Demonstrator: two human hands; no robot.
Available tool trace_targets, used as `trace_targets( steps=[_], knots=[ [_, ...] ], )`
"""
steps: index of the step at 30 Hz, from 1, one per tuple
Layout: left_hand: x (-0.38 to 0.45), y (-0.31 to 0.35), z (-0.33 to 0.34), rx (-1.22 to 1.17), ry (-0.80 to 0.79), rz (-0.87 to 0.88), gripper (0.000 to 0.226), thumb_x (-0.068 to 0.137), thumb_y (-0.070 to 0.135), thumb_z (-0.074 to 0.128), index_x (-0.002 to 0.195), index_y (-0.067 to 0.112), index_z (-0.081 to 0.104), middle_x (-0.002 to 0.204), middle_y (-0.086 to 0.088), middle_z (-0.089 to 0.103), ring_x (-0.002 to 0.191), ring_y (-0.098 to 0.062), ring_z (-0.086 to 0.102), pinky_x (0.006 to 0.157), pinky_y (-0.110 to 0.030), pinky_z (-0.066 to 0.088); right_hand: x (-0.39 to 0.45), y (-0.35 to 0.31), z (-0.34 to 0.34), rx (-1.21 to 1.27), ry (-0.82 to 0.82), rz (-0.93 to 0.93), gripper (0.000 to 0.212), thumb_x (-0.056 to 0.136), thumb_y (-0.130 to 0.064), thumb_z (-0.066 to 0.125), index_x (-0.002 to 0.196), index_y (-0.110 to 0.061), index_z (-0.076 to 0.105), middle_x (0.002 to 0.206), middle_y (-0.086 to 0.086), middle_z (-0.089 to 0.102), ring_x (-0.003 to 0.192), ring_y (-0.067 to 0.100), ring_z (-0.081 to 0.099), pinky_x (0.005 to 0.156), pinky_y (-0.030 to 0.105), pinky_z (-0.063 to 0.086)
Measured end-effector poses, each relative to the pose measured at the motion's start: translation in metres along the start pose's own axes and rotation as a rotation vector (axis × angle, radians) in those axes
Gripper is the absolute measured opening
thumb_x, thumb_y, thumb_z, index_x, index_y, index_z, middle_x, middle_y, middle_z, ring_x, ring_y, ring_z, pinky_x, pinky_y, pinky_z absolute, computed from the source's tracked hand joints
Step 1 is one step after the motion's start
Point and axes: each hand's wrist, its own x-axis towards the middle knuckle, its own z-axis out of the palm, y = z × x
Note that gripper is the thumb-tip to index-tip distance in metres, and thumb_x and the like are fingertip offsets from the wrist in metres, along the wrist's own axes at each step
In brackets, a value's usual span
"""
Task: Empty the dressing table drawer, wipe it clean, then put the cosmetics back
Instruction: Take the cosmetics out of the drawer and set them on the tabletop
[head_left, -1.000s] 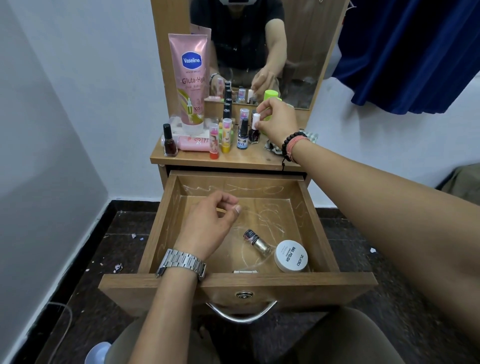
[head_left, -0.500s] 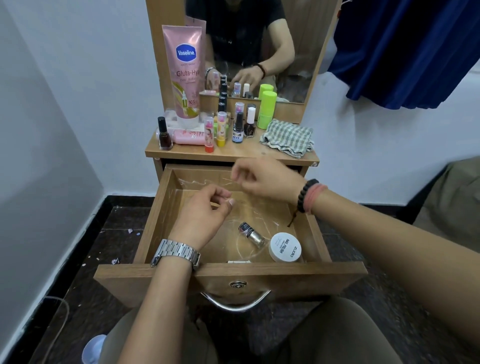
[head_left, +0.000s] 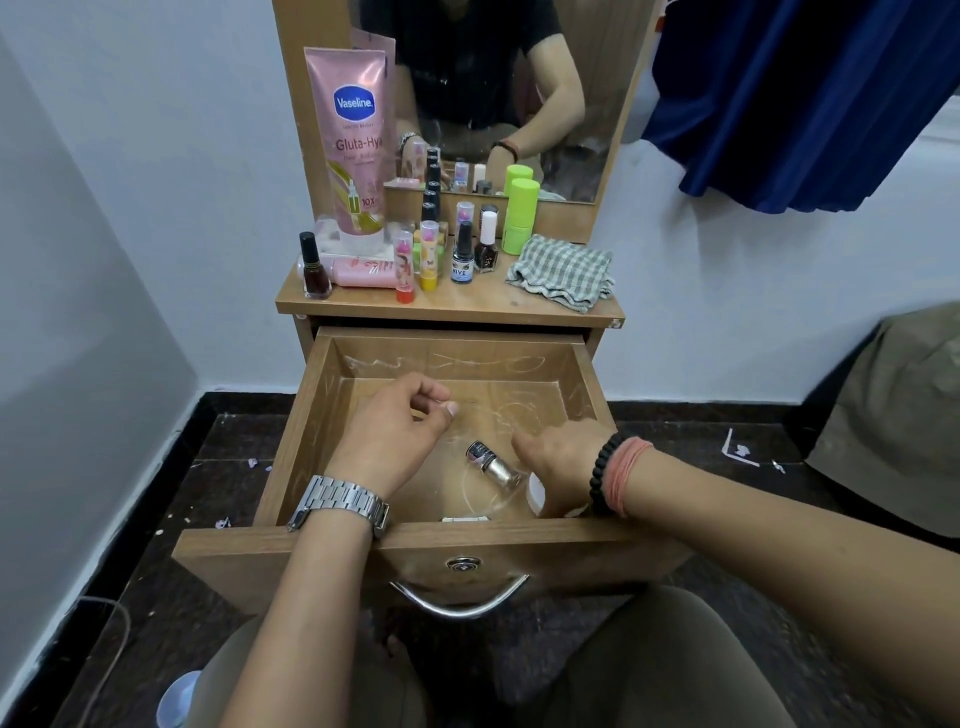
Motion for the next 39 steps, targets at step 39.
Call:
trace_targets(
  steps=[39],
  knots=[
    [-0.001, 0.002, -0.001, -0.001, -0.006, 0.002, 0.015, 0.088, 0.029, 0.065, 0.101, 0.021, 0.065, 0.092, 0.01, 0.064, 0.089, -0.008, 0.061, 0.073, -0.021, 0.044, 0.028, -0.016, -0.038, 0.171, 0.456, -0.081, 0.03, 0.086, -0.041, 0.06, 0.108, -0.021, 0.057, 0.104, 0.006, 0.065, 0.091, 0.03, 0.064, 0.072, 0.034, 0.05]
  ],
)
